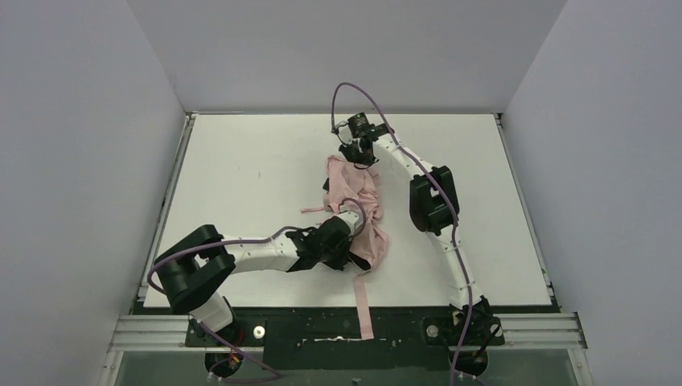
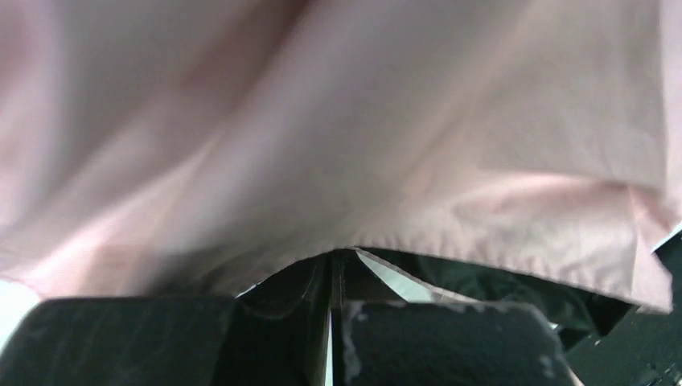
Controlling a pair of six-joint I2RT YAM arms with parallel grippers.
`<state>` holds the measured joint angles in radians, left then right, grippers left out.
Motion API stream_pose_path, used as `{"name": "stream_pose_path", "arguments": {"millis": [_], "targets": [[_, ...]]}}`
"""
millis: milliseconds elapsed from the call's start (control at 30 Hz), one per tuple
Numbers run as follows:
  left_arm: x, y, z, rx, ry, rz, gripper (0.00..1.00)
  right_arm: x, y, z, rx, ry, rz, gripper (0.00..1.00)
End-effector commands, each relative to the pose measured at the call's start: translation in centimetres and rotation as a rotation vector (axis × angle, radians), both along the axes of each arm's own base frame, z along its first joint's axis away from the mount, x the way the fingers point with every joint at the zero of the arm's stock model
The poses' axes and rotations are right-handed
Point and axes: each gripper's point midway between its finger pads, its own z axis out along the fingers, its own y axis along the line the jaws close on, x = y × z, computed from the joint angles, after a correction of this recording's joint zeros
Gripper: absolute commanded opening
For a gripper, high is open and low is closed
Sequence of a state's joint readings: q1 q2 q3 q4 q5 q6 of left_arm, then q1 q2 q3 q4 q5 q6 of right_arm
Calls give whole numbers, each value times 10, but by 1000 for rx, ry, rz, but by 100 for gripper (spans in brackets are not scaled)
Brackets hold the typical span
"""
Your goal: Put away the umbrella
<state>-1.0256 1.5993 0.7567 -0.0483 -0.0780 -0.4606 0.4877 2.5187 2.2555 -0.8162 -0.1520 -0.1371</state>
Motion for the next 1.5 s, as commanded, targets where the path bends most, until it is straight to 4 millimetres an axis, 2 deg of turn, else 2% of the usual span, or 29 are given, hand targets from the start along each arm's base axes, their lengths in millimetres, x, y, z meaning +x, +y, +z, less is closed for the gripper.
{"name": "stream_pose_path", "arguments": {"millis": [0, 267, 567, 767, 867, 933, 1000, 1100, 1200, 1267, 1367, 1467], "targets": [[30, -15, 15, -79, -62, 68, 0, -32, 4, 22, 52, 79, 65, 11], [57, -6, 9, -65, -68, 127, 0, -83, 7, 29, 86, 210, 177, 10], [93, -2, 13, -27, -108, 144, 0, -147, 11, 31, 127, 355, 273, 6], [106, -1, 11, -5, -115, 181, 0, -187, 13, 28, 153, 429, 285, 5], [109, -2, 10, -3, -116, 185, 0, -202, 20, 29, 195, 440, 280, 6], [106, 1, 9, 19, -110, 171, 0, -207, 24, 31, 222, 433, 273, 11], [102, 5, 6, 39, -106, 155, 0, -198, 19, 32, 213, 394, 227, 16], [93, 9, 3, 45, -111, 113, 0, -159, -4, 43, 191, 284, 76, 31], [84, 7, 4, 27, -127, 54, 0, -120, -23, 74, 250, 154, -27, 46], [78, 6, 2, 26, -126, 20, 0, -102, -32, 97, 283, 72, -51, 56], [73, 6, 0, 31, -121, -4, 0, -84, -50, 125, 261, -17, -53, 67], [71, 7, 0, 36, -122, -6, 0, -74, -80, 144, 220, -69, -75, 75]]}}
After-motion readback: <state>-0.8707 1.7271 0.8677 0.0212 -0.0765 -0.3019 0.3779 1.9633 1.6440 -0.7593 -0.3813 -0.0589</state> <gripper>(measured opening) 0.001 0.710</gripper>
